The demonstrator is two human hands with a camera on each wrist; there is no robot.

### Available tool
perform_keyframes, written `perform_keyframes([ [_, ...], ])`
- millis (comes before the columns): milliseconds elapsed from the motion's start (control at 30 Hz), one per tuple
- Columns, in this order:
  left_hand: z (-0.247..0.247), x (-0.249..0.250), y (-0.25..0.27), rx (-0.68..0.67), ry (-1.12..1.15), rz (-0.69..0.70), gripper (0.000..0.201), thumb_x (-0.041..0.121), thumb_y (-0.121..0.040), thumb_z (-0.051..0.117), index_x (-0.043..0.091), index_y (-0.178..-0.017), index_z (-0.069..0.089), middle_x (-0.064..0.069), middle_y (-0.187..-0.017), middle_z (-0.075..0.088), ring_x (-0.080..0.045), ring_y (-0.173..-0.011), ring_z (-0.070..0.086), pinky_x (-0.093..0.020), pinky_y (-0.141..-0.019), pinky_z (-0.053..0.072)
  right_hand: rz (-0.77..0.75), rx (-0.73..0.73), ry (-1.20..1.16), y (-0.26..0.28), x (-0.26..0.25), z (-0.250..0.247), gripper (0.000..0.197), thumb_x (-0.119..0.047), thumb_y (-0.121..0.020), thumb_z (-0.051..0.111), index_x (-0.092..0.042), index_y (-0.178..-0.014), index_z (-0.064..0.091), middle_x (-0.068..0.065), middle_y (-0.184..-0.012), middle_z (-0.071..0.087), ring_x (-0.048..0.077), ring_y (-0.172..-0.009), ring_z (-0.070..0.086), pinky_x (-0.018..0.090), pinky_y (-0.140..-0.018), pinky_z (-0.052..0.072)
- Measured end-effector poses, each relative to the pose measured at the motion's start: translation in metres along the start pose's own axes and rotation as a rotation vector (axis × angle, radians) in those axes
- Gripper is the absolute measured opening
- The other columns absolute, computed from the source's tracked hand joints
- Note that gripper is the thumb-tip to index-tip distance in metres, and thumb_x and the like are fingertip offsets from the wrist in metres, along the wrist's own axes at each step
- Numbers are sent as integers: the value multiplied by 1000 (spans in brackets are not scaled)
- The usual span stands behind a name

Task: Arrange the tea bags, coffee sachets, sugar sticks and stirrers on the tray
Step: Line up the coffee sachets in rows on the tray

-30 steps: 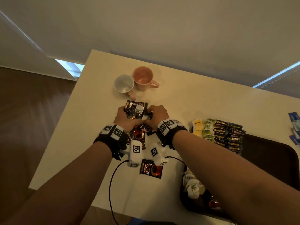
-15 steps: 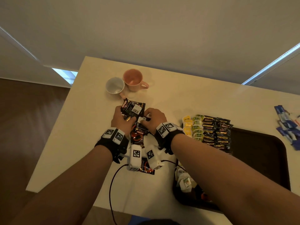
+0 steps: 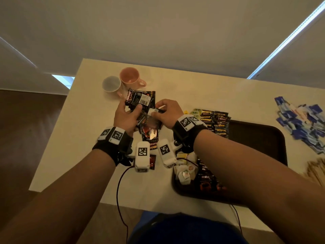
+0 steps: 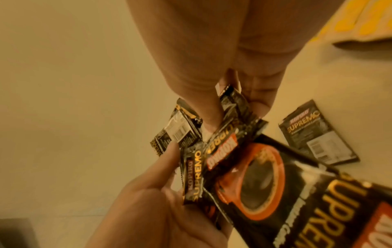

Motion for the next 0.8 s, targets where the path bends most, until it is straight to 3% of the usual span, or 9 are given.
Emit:
perform_keyframes([
  [67,15,2,10,-3,1,5,18,22,-94,66,28,-111,62,-9,-101,75,-26,-86,75,-49,-75,61,-2,15,0,13,5,-18,23,-22,-80,79,-21,-97,63,1,-96,65,22,-90,67,44,-85,57],
  [200,56,-2,33,-102,-11,-22,13,17,-97,63,24,-107,64,-9,-94,76,-22,-75,74,-40,-65,60,17,55,15,43,27,-61,25,-25,-82,78,-20,-101,63,1,-103,63,20,-97,63,39,-89,54],
  [300,90,-3,51,-221,-56,-11,18,13,-94,67,29,-102,64,-11,-96,77,-29,-83,75,-50,-73,61,34,81,24,62,46,-91,26,-29,-81,79,-19,-100,64,0,-104,65,19,-97,64,39,-89,54],
  [400,117,-4,64,-274,-110,-13,22,10,-93,67,31,-98,66,-11,-94,77,-31,-84,75,-58,-76,59,49,101,-36,78,61,-119,28,-28,-79,80,-22,-100,64,1,-97,71,18,-87,69,43,-84,58],
  [567,146,-8,79,-268,-112,-16,19,12,-91,70,29,-99,68,-9,-91,78,-28,-82,76,-56,-77,60,21,183,-101,99,77,-153,29,-28,-78,81,-24,-101,64,-2,-100,69,17,-94,68,45,-85,58],
  [667,156,-10,82,-269,-136,-17,18,15,-89,72,31,-95,69,-9,-91,78,-30,-84,76,-59,-81,59,-3,249,-83,107,85,-165,26,-27,-79,80,-27,-97,62,-1,-97,66,15,-89,65,43,-81,59],
  [800,161,-11,86,-275,-115,-37,16,12,-91,70,26,-99,67,-9,-90,77,-29,-82,75,-50,-77,60,-48,290,-77,114,86,-171,23,-28,-78,80,-29,-89,60,-1,-95,67,15,-89,66,43,-80,58],
])
Point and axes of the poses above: each hand's wrist, its own y-axis away from the middle knuckle, its own z-axis out of the palm, x = y × z, the point moved 7 cm from there along -y, towards the middle knuckle
